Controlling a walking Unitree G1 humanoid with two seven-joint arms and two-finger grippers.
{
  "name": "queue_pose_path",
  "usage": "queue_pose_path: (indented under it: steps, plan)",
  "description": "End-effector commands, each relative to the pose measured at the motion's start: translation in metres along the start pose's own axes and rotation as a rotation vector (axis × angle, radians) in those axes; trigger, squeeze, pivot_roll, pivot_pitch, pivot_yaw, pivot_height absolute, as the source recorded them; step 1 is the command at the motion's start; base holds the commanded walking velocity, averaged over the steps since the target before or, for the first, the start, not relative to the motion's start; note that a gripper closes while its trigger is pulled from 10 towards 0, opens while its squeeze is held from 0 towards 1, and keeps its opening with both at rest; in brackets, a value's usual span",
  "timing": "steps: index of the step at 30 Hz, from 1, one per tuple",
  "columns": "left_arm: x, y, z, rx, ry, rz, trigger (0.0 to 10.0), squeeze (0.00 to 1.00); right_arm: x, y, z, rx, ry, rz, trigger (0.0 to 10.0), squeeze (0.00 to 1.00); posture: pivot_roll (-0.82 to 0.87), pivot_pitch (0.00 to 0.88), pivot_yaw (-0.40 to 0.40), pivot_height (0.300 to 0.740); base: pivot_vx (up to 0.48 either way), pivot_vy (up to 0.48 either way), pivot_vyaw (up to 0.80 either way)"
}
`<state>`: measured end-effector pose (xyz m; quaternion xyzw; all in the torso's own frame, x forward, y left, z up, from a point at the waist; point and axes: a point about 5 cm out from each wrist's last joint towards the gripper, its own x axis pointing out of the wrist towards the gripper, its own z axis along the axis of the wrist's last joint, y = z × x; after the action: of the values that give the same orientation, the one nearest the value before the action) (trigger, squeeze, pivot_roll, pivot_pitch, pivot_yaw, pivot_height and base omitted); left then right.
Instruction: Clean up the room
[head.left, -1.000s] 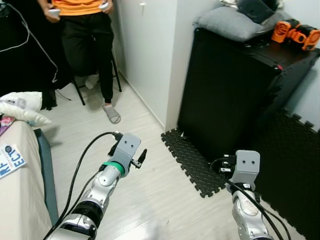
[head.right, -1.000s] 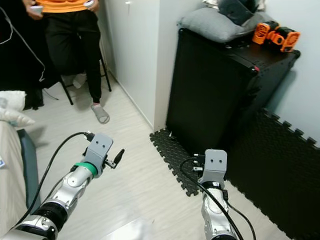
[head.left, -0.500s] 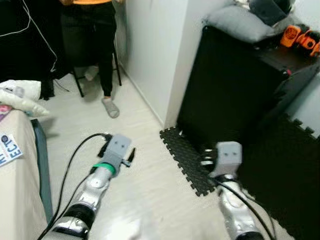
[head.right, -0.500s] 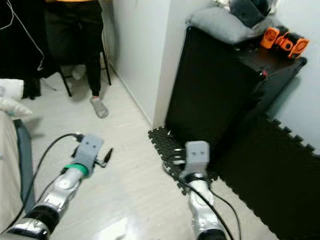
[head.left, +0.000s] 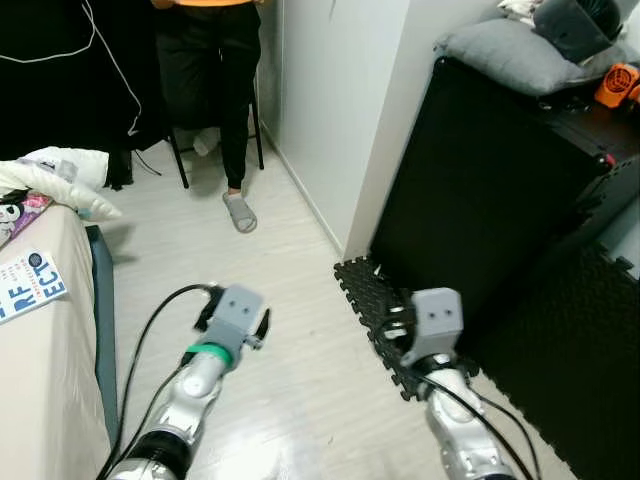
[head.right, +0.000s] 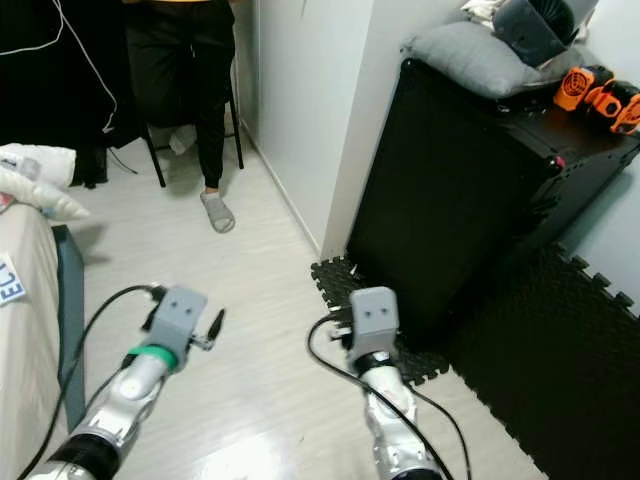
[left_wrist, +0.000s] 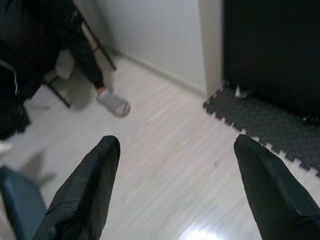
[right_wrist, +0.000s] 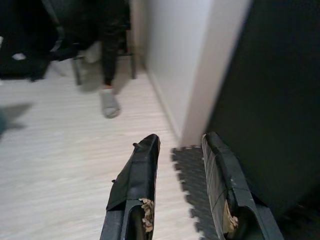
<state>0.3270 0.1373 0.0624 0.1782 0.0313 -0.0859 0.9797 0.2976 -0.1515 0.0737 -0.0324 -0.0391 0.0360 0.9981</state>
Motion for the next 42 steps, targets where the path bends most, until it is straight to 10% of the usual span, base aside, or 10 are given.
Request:
queue_pose_path:
  steps: [1,18,29,42]
  plan:
    - [-0.002,-0.005,-0.005,-0.001,0.028,-0.018,10.0,0.0,-0.004,-0.004,-0.006,-0.001,0.036,-0.026,10.0,0.0,-0.13,0.056,0.003,0.72,0.0,0.0,0.0]
    - [0.001,-0.011,0.008,-0.015,-0.026,-0.039,10.0,0.0,0.007,-0.021,0.012,-0.01,-0.028,-0.124,10.0,0.0,-0.13,0.046,0.0,0.72,0.0,0.0,0.0]
    - [-0.036,0.061,-0.037,-0.045,0.114,0.23,10.0,0.0,0.018,0.017,0.017,0.011,-0.022,0.038,10.0,0.0,-0.09,0.043,-0.034,0.72,0.0,0.0,0.0]
    - [-0.05,0.083,-0.05,0.063,0.144,0.24,10.0,0.0,0.025,0.047,0.013,0.026,0.013,0.057,10.0,0.0,-0.07,0.052,-0.044,0.72,0.0,0.0,0.0]
